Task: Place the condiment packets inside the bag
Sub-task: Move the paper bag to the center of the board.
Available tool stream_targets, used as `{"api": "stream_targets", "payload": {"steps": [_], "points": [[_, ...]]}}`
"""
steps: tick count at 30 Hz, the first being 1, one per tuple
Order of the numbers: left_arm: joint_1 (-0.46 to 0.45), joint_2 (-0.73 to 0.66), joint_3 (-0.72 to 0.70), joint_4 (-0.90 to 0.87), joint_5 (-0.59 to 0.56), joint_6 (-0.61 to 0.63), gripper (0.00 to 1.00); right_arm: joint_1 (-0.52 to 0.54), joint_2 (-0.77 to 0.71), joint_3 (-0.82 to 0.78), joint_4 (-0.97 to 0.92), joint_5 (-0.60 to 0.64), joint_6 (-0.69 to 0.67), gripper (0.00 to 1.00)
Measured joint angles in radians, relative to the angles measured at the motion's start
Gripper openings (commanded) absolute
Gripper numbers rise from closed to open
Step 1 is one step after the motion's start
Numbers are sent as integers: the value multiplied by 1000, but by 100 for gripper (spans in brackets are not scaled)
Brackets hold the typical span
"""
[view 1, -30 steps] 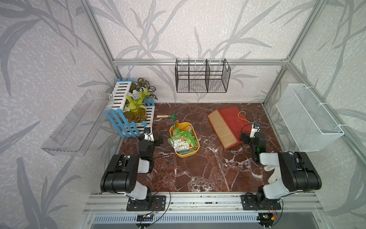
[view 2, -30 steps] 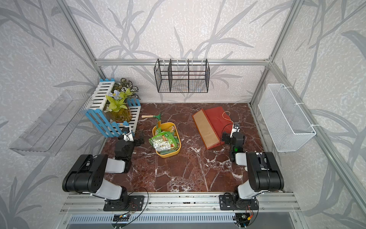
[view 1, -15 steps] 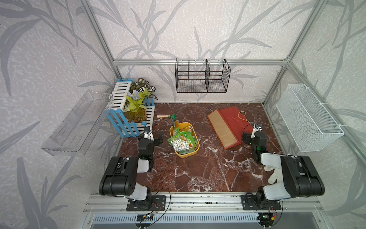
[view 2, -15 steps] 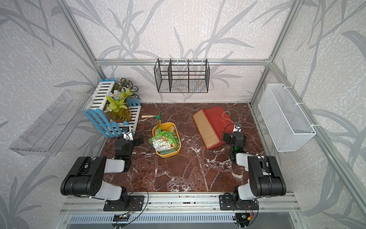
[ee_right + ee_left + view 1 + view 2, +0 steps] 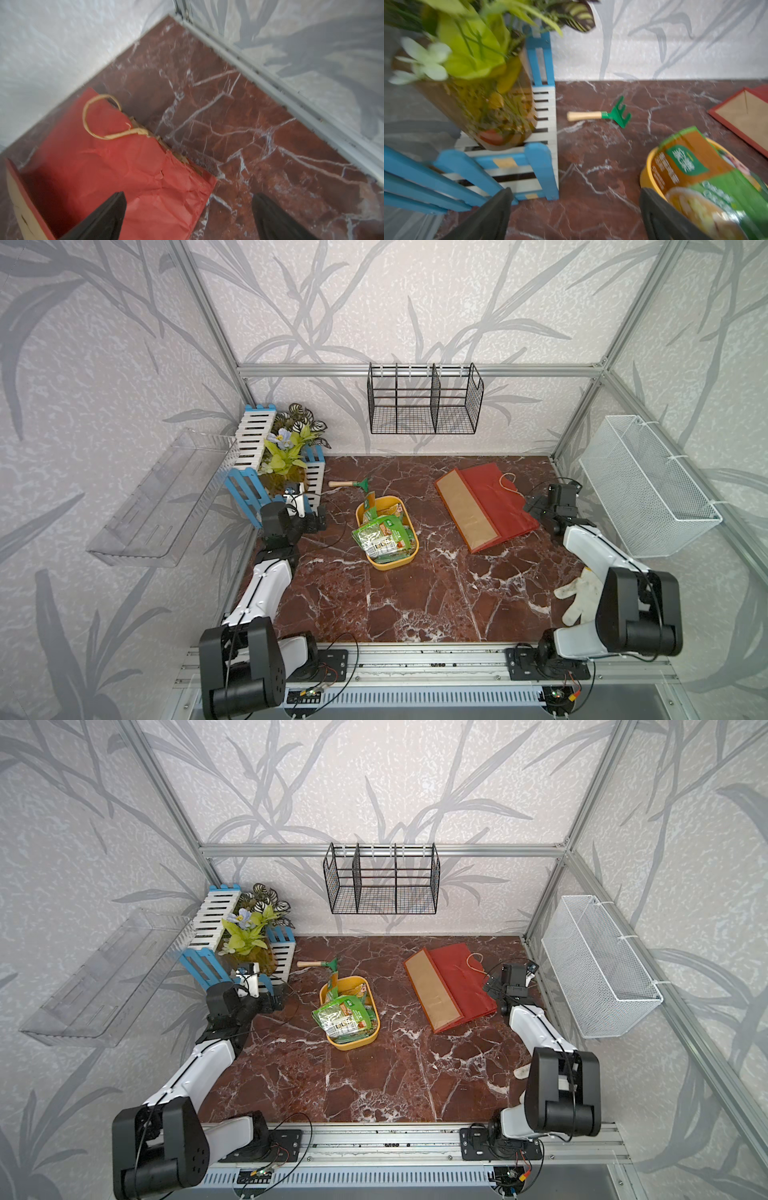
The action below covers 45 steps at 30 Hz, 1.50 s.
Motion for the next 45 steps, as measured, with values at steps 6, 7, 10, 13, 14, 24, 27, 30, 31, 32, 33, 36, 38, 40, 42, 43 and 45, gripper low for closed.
{"api": "stream_targets", "payload": {"steps": [6, 7, 10, 13, 14, 24, 27, 30, 31, 32, 33, 36, 38, 40, 42, 43, 45], "points": [[1, -99, -61, -105, 113, 56, 100, -7, 154, 135, -114, -56, -1, 99], [1, -115, -66, -115, 125, 62, 100, -12, 173, 155, -132, -67, -2, 99], [1, -146, -67, -136, 159, 79, 100, -30, 233, 211, -166, -100, -11, 99], [1, -163, -67, -156, 190, 93, 100, -44, 294, 259, -202, -137, -30, 99], [1, -166, -67, -164, 198, 100, 100, -47, 315, 272, -213, -152, -36, 99], [1, -181, -67, -199, 227, 134, 100, -51, 329, 246, -211, -372, -74, 80], [0, -181, -60, -225, 229, 151, 100, -40, 274, 193, -193, -437, -71, 71], [-6, -181, -34, -253, 226, 172, 100, -12, 223, 151, -177, -465, -59, 69], [-7, -182, -24, -260, 223, 180, 100, 5, 203, 133, -169, -471, -55, 70], [-8, -183, -16, -266, 220, 188, 100, 29, 178, 112, -162, -475, -51, 70], [-10, -186, -6, -274, 218, 196, 100, 54, 156, 92, -156, -478, -47, 72], [-16, -196, 12, -293, 213, 222, 100, 130, 96, 41, -143, -484, -30, 80], [-20, -204, 18, -300, 211, 239, 100, 161, 68, 24, -153, -484, -23, 85], [-26, -212, 22, -315, 209, 251, 100, 164, 45, 23, -170, -463, -21, 88], [-35, -217, 25, -327, 208, 265, 100, 156, 29, 31, -190, -429, -21, 90], [-40, -219, 26, -333, 208, 270, 100, 153, 27, 41, -203, -413, -24, 90], [-53, -219, 27, -344, 206, 281, 100, 143, 37, 71, -215, -394, -25, 90]]}}
